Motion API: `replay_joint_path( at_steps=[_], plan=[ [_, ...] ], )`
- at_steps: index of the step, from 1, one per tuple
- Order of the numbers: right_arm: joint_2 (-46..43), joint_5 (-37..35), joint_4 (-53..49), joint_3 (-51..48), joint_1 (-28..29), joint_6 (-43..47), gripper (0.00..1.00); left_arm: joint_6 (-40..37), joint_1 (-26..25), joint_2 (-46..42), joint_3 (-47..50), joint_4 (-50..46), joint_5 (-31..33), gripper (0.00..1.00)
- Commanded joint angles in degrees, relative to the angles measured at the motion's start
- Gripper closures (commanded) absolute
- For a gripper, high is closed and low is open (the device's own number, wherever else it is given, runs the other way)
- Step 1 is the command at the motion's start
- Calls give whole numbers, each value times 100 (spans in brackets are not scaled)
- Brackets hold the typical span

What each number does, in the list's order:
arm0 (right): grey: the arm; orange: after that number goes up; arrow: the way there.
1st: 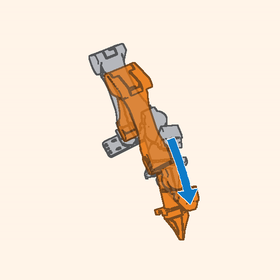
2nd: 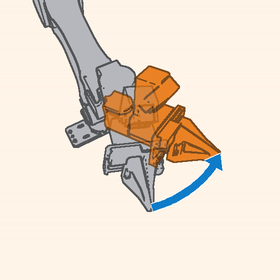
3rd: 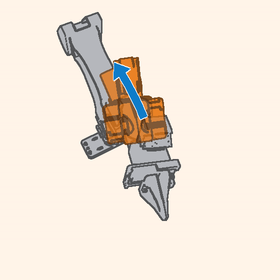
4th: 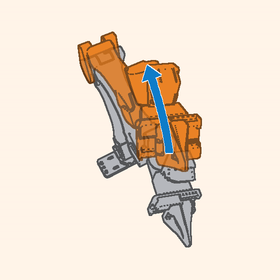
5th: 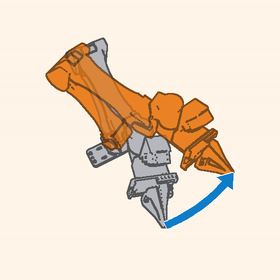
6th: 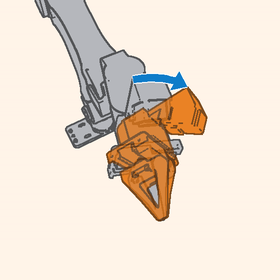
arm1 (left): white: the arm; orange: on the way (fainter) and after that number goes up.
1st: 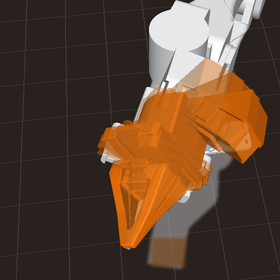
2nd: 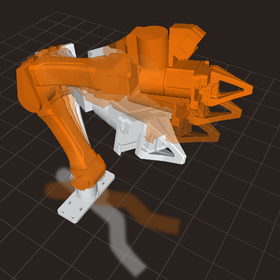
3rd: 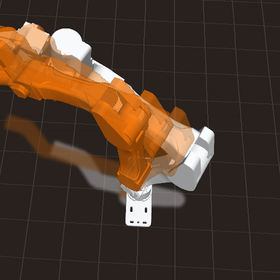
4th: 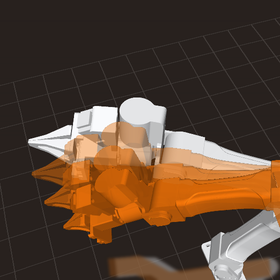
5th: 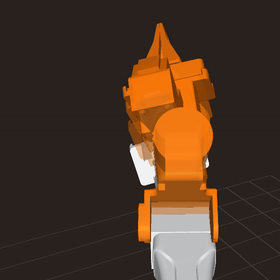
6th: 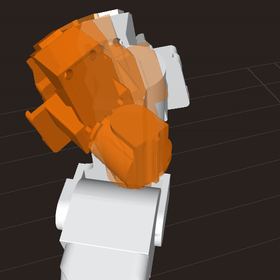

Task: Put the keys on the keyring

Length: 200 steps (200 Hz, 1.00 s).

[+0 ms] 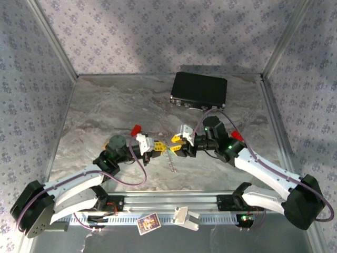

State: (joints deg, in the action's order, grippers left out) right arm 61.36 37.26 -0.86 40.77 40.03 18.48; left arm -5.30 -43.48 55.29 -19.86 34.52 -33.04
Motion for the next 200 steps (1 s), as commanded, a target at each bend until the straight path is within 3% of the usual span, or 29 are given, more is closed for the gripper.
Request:
replay_joint_path(
  at_steps=[1,31,73,169,200],
  plan=[
    [-8,-473,-490,328,-12,320,62,-84,-1,-101,-166,173,-275,100],
    [158,70,-892,532,61,470,63,-172,-24,-94,-151,107,-280,100],
    [258,288,-1034,563,123,532,69,-181,-63,-109,-166,97,-291,100],
    [254,120,-997,554,130,574,96,-205,-72,-136,-155,90,-282,100],
    [325,19,-1043,594,143,588,100,-194,-80,-133,-193,85,-377,100]
  ],
)
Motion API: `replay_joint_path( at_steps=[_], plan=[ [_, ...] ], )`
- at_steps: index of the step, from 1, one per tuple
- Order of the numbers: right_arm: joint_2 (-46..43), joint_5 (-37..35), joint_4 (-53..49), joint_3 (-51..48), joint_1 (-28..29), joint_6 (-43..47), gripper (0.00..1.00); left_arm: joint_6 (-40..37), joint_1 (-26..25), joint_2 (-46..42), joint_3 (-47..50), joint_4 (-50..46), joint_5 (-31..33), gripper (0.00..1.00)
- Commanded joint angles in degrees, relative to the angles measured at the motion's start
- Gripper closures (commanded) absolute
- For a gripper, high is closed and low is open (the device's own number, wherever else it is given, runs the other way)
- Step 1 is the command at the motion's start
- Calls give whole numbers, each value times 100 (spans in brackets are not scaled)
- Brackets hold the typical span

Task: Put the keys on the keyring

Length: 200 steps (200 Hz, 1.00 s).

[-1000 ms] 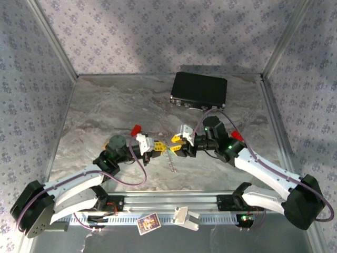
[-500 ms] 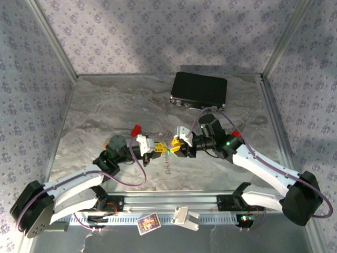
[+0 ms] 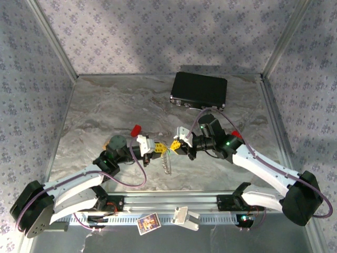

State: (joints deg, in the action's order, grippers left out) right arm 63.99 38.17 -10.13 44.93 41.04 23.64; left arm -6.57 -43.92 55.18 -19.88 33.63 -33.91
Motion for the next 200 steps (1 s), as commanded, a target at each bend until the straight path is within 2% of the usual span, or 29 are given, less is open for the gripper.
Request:
replay_joint_path(
  at_steps=[1,41,82,94,104,132,175,200],
  plan=[
    [71,-73,-114,181,48,71,100,-66,-41,-122,-196,173,-295,100],
    [393,-62,-316,274,196,139,100,-162,-113,-99,-305,88,-356,100],
    [221,-143,-434,259,170,229,100,-240,-122,-134,-306,25,-311,100],
    [106,-129,-382,213,138,200,89,-246,-125,-115,-305,30,-317,100],
    [9,-89,-263,149,116,162,85,-231,-134,-111,-306,38,-321,100],
    [-112,170,-10,33,101,97,80,-224,-147,-74,-297,72,-336,100],
    [38,242,158,82,127,-17,81,-216,-151,-35,-297,161,-360,100],
    [95,225,196,104,143,-39,87,-215,-156,-41,-293,186,-362,100]
  ],
)
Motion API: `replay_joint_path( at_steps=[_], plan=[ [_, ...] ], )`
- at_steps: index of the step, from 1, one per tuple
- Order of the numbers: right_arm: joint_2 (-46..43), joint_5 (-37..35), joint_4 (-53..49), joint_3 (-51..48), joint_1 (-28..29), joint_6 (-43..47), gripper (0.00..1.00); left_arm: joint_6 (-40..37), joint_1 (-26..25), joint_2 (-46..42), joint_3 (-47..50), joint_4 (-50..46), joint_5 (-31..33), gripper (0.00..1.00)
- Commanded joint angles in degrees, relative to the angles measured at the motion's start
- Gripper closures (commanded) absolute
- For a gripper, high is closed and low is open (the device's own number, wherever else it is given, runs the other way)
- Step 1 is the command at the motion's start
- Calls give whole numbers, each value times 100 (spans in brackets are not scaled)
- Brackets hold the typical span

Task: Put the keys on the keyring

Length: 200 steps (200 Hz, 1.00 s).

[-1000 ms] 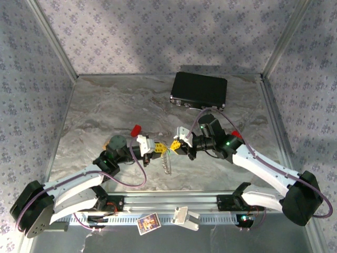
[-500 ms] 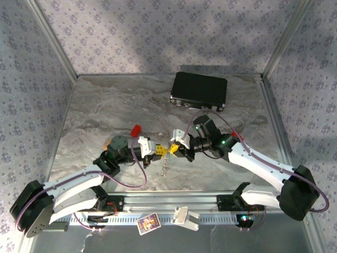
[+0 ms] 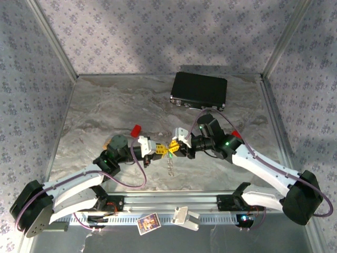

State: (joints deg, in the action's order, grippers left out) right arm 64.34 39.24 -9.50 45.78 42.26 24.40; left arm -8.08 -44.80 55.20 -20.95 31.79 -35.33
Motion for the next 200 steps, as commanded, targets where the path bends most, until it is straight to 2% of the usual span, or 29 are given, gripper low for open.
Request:
replay_joint_path(
  at_steps=[1,30,45,53,61,67,78,105,134,200],
  plan=[
    [57,118,132,14,20,-113,87,-63,-67,-40,-183,371,-220,100],
    [35,178,123,30,19,-138,100,-39,-87,-52,-155,433,-186,100],
    [-6,169,-64,93,4,-35,100,-46,-94,-53,-194,244,-14,100],
    [-47,94,-165,130,-11,30,100,-106,-96,-56,-281,-94,178,90],
    [-74,-45,-313,175,-8,128,100,-279,-93,-63,-401,-567,297,76],
    [-81,-141,-465,235,5,218,100,-420,-94,-60,-496,-894,339,71],
    [-67,-358,-718,355,25,368,100,-580,-102,-54,-607,-1341,422,68],
    [123,-876,-1421,738,147,731,100,-710,-112,-81,-790,-1855,517,67],
    [255,-1047,-1784,1028,182,889,100,-963,-120,-83,-954,-2305,510,67],
    [530,-1363,-2130,1428,491,1132,100,-1021,-125,97,-1094,-2266,240,69]
  ],
)
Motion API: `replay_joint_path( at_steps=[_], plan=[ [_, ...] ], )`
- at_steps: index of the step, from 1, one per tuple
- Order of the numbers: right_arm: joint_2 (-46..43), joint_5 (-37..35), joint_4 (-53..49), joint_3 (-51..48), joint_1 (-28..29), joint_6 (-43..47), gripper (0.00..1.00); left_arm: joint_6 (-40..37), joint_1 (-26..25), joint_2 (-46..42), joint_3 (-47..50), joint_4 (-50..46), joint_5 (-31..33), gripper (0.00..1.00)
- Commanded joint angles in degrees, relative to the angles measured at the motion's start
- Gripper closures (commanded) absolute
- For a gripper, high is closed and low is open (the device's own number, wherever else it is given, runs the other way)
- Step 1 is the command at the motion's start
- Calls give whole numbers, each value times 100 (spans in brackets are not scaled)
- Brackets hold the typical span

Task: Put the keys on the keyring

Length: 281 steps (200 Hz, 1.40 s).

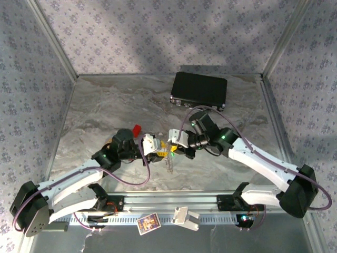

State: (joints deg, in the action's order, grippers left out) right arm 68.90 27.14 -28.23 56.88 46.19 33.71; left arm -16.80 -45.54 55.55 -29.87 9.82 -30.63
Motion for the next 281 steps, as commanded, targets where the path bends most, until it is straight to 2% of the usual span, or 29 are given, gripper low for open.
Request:
replay_joint_path(
  at_steps=[1,43,55,71,85,101,117,140,169,204,231,253,281],
  plan=[
    [76,-154,-260,325,103,199,100,-149,-51,62,-203,-69,-231,69],
    [136,-14,-167,420,192,204,100,-174,-48,141,-221,-44,-303,77],
    [162,20,-139,428,214,188,100,-181,-46,141,-214,-19,-303,82],
    [181,27,-154,429,232,195,100,-201,-50,119,-213,7,-308,94],
    [127,50,-119,377,209,137,100,-210,-46,68,-190,35,-316,100],
    [-95,285,177,153,15,-116,77,-172,-47,-11,-116,148,-340,100],
    [-445,724,719,-271,-287,-508,66,66,-50,-72,85,616,-373,100],
    [-769,1180,1633,-864,-496,-1143,64,573,-65,-56,411,1591,-480,100],
    [-861,1145,2167,-1287,-515,-1429,63,774,-123,-109,653,2111,-354,100],
    [-683,1313,2565,-1445,-533,-1613,63,876,-176,-107,793,2384,-295,100],
    [-532,1526,2584,-1385,-526,-1638,68,892,-189,-98,843,2501,-267,100],
    [-510,1641,2577,-1354,-516,-1631,77,884,-200,-100,851,2517,-264,100],
    [-513,1669,2520,-1341,-521,-1600,93,890,-201,-131,874,2544,-253,100]
  ],
)
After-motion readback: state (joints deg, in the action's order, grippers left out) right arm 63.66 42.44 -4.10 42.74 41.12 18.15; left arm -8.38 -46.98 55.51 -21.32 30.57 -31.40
